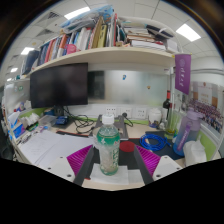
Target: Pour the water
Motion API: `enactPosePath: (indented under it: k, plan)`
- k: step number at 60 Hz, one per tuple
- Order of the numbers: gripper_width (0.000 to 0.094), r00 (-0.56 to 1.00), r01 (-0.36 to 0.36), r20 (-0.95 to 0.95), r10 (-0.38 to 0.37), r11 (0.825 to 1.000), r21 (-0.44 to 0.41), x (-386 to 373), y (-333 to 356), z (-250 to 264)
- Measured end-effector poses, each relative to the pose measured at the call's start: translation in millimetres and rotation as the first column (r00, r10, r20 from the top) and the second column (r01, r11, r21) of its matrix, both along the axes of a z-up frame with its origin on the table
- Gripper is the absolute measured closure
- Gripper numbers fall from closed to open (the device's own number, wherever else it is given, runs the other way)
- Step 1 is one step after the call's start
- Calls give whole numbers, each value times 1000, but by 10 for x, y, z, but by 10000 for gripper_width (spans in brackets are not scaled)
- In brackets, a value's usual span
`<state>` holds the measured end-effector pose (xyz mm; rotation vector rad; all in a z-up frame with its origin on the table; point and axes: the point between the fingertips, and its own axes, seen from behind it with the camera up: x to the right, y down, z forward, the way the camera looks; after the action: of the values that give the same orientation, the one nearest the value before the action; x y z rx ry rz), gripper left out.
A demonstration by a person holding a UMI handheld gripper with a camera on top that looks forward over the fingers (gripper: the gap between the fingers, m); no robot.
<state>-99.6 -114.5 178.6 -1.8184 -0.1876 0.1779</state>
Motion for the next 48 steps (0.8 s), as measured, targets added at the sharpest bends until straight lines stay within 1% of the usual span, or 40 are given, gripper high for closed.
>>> enactPosePath:
  k: [4,9,11,12,14,15,19,21,23,24,27,32,37,39,41,44,48]
  plan:
    - [89,1000,27,8,-27,1000,-6,-138,200,-128]
    - [100,998,52,35,-53,998,20,-284,392,-216]
    - [112,996,79,47,-80,997,25,-533,568,-371]
    - [126,995,92,49,-93,995,26,-648,656,-413]
    - [154,996,80,23,-81,996,31,-791,1054,-632]
    - [169,996,88,20,-88,996,27,-798,1106,-674]
    - [248,992,122,6,-122,992,15,-758,1215,-782]
    - [307,990,142,2,-142,990,18,-737,1255,-807]
    - [390,988,156,-3,-156,987,26,-719,1283,-812]
    - [408,987,158,-10,-158,987,32,-719,1292,-799]
    - [424,984,177,-11,-177,983,46,-688,1309,-783]
    - [469,982,190,-5,-190,980,56,-675,1350,-776]
    - [553,980,193,24,-195,978,80,-688,1414,-769]
    - [557,981,191,32,-194,978,82,-702,1429,-767]
    - [598,981,184,45,-188,979,83,-718,1447,-766]
    - [626,981,179,61,-185,980,85,-720,1473,-769]
    - [625,981,169,87,-175,983,65,-749,1504,-777]
